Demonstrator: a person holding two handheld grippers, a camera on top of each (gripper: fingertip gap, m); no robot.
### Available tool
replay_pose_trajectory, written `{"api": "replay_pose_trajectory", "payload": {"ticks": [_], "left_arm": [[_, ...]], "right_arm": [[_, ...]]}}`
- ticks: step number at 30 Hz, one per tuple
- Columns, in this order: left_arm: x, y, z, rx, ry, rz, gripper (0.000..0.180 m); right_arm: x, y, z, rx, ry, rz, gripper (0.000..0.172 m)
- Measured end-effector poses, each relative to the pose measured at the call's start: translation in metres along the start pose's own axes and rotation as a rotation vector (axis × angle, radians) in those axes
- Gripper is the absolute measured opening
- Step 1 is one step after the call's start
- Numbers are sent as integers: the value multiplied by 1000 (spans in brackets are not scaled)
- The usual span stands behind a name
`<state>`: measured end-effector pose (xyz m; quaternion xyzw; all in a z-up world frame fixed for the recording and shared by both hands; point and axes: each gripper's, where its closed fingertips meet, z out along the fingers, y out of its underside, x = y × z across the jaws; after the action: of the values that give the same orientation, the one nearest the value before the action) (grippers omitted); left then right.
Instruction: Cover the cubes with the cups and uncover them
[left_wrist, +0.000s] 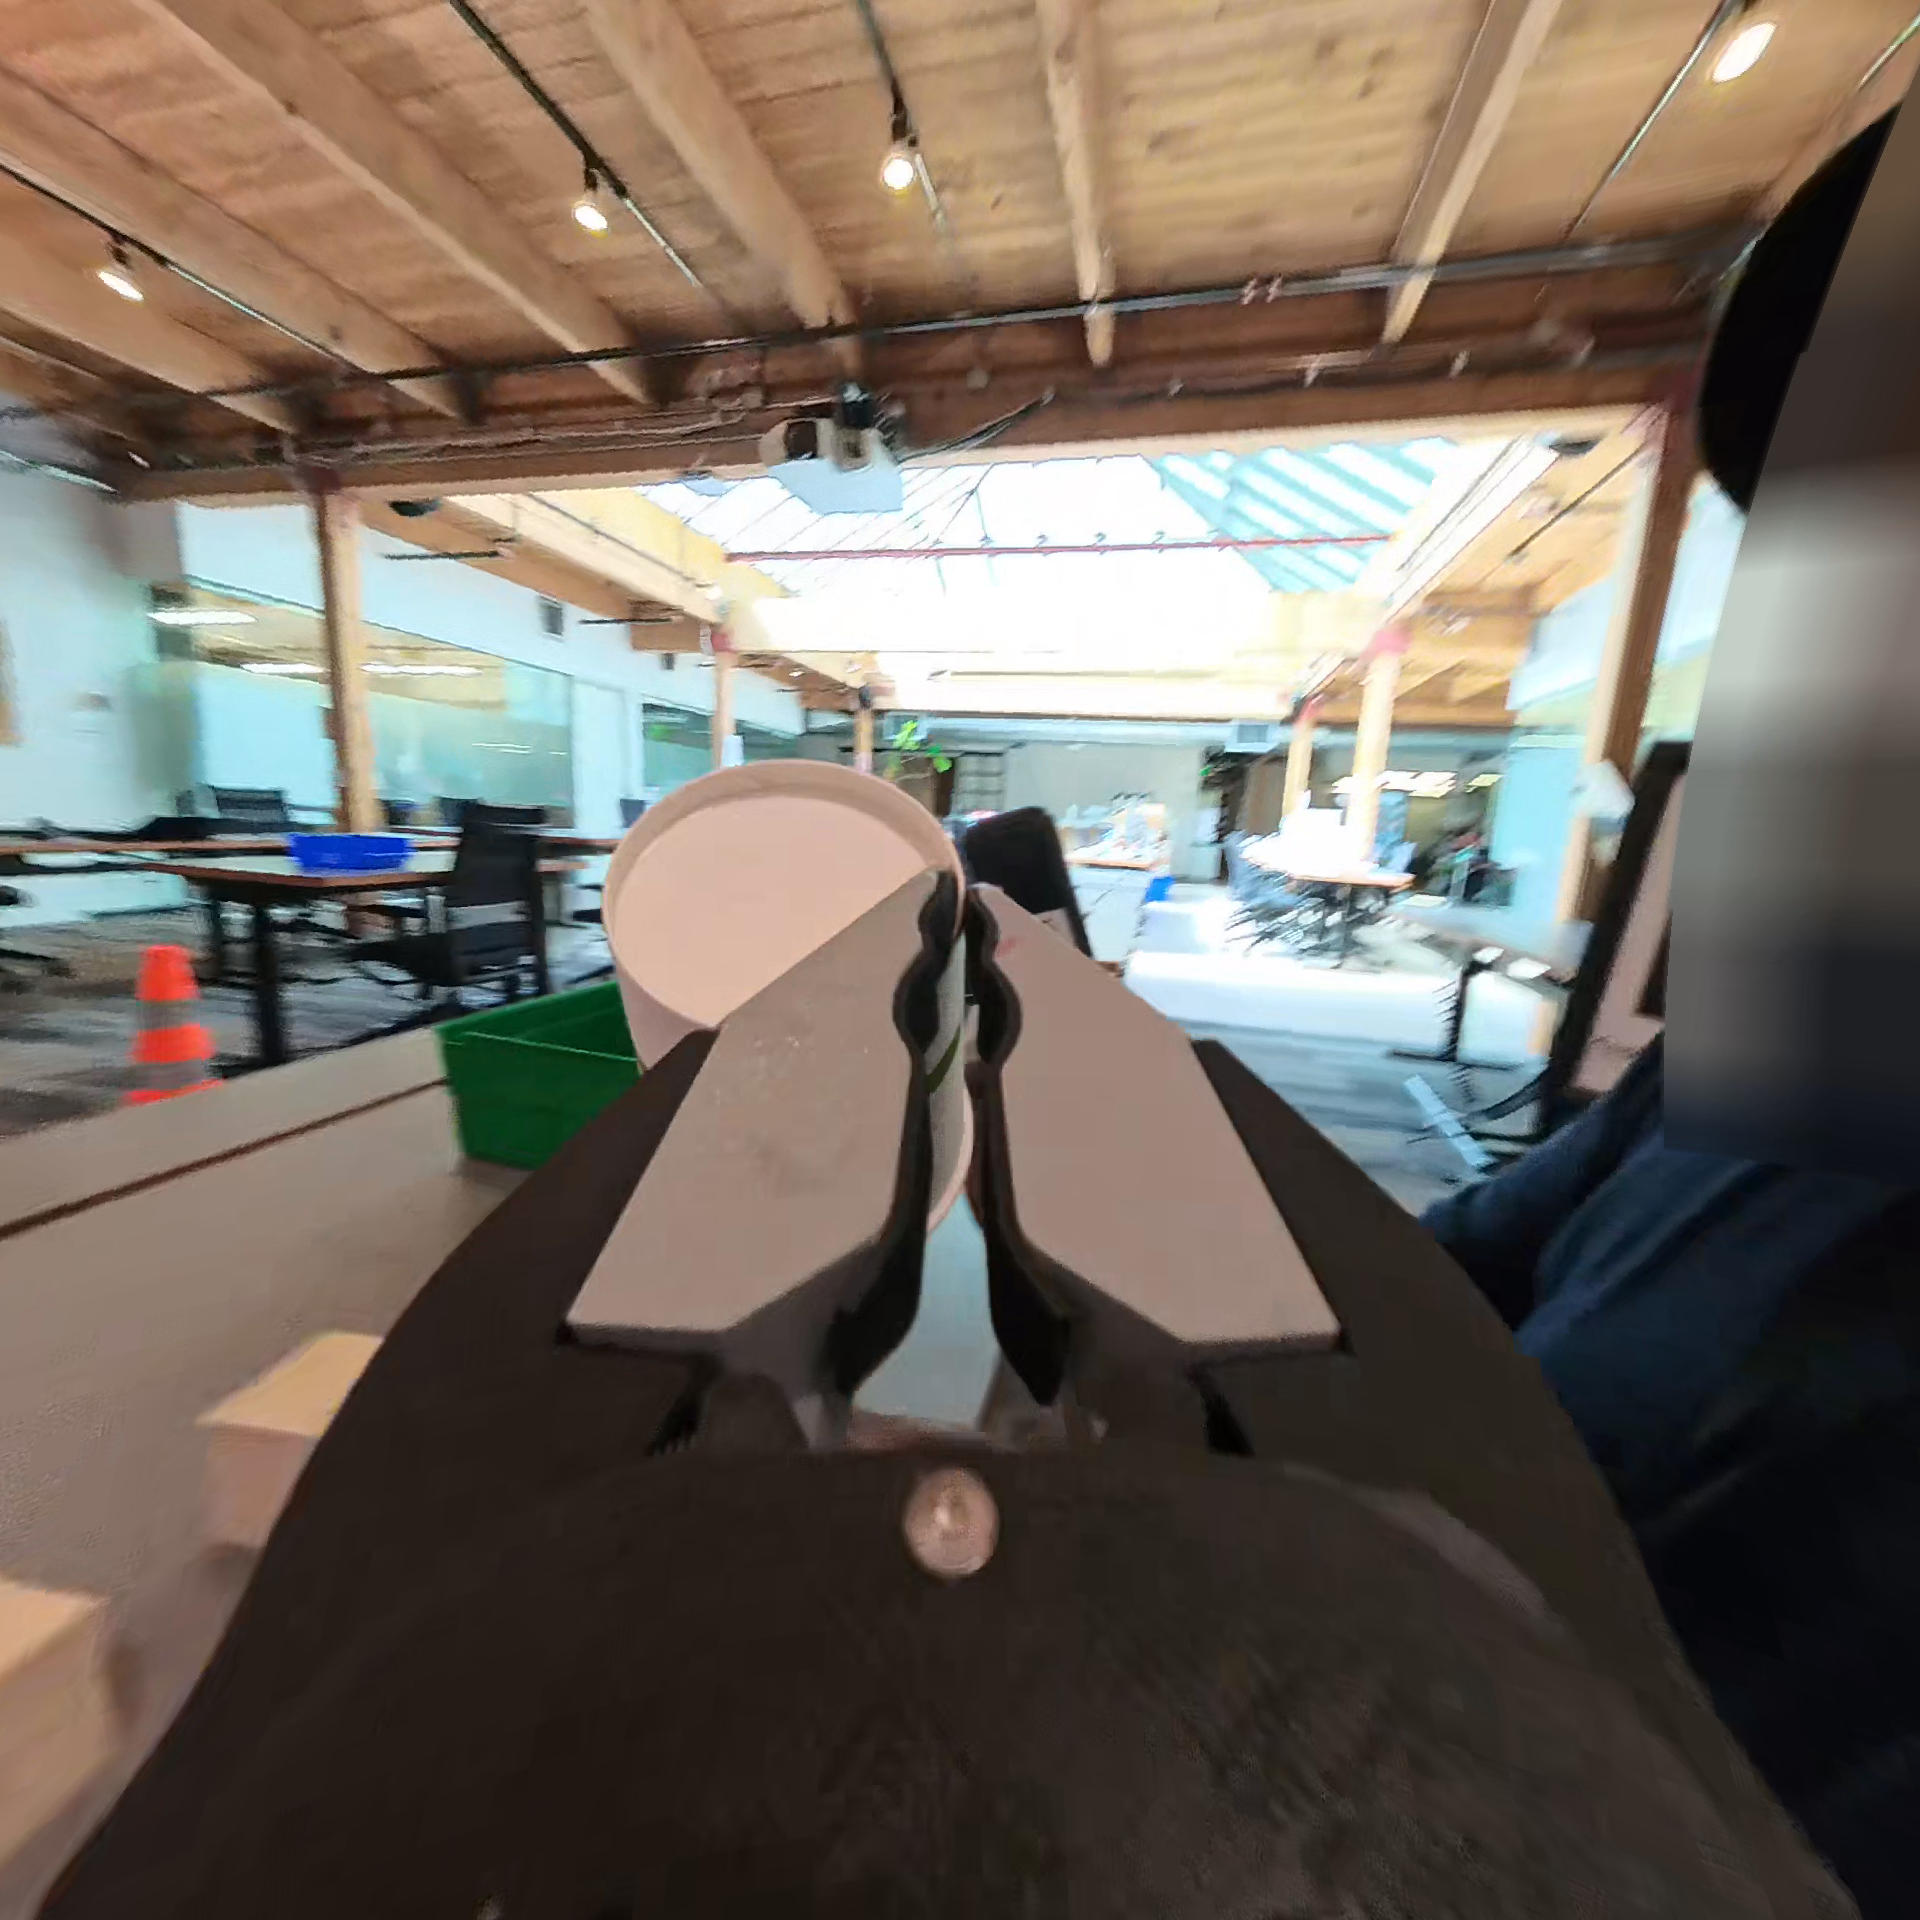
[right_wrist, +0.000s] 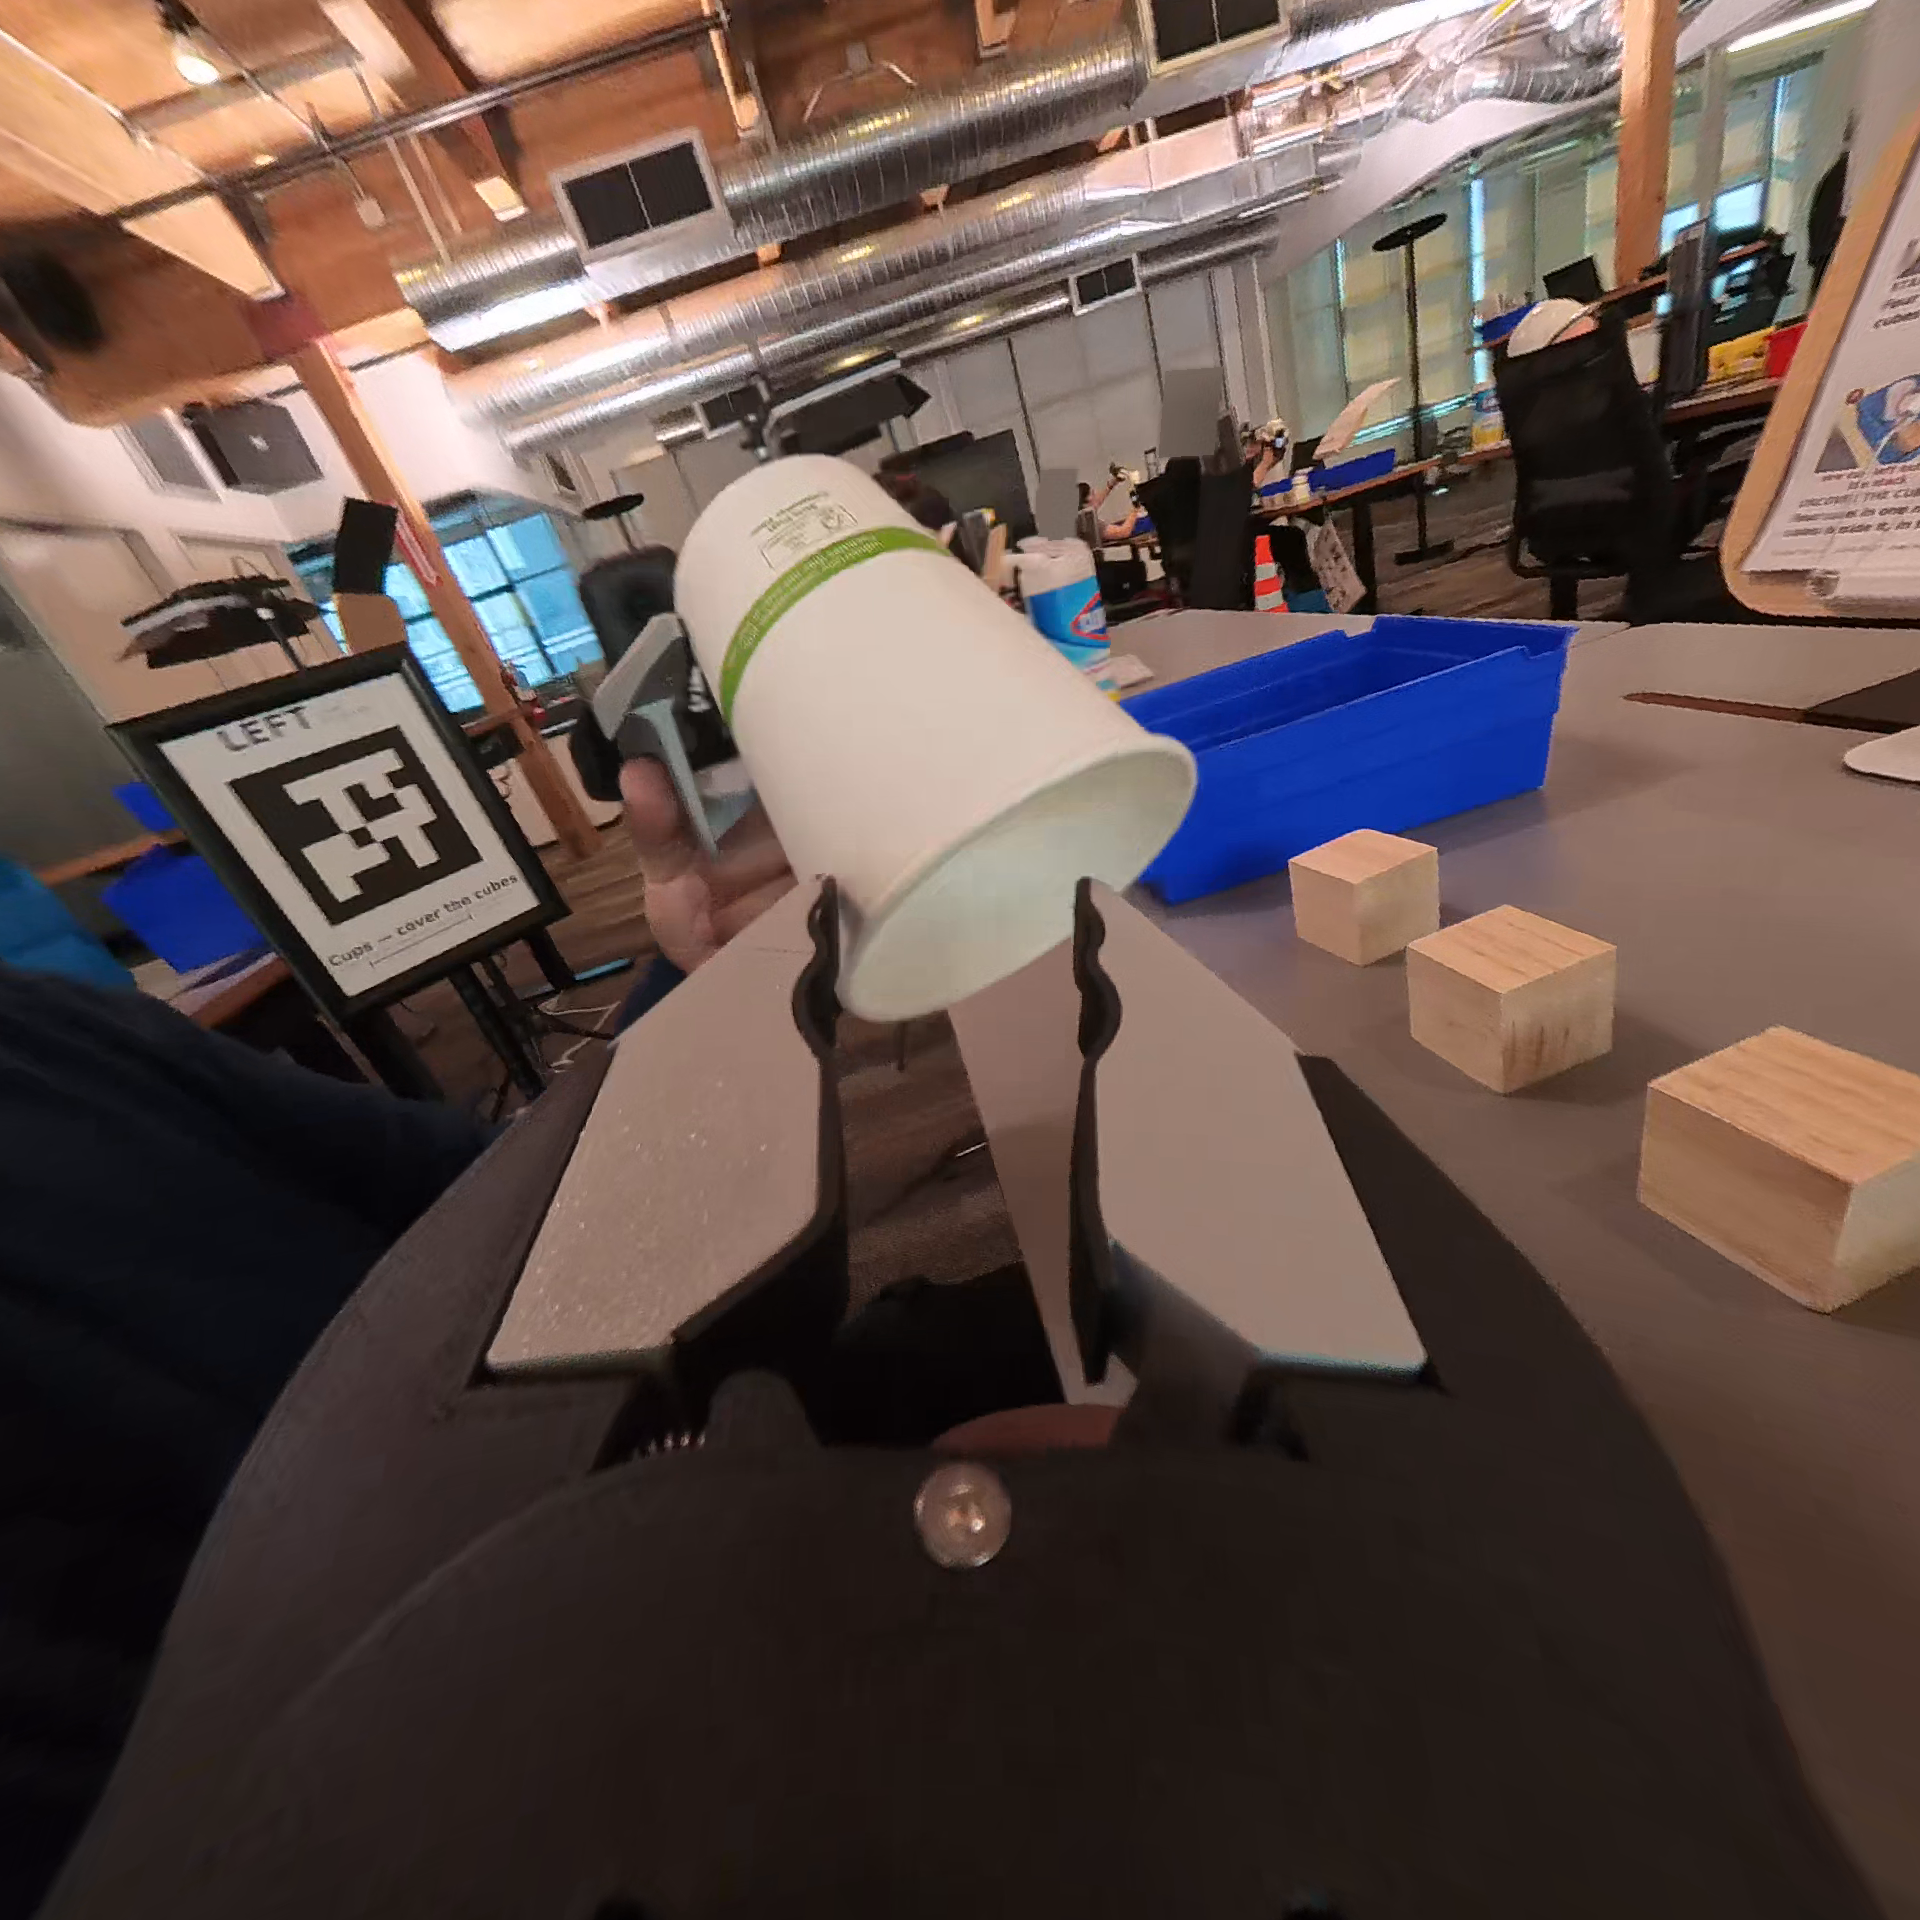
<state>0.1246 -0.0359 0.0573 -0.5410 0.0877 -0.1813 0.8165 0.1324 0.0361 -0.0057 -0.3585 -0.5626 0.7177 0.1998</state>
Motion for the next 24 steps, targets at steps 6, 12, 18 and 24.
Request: {"api": "replay_pose_trajectory", "payload": {"ticks": [6, 12, 18, 24], "left_arm": [[-17, 43, -2, -72, 0, -212, 5], [-134, 164, -56, -671, -567, 175, 8], [-168, 190, -55, -805, -591, 225, 13], [-169, 248, -60, -1118, -449, 21, 26]], "right_arm": [[-25, -7, -19, -1, -174, 47, 0], [5, -63, -88, -211, 213, -338, 0], [49, -66, -150, -861, 568, -600, 0], [70, -35, -150, -1246, 519, -497, 0]]}}
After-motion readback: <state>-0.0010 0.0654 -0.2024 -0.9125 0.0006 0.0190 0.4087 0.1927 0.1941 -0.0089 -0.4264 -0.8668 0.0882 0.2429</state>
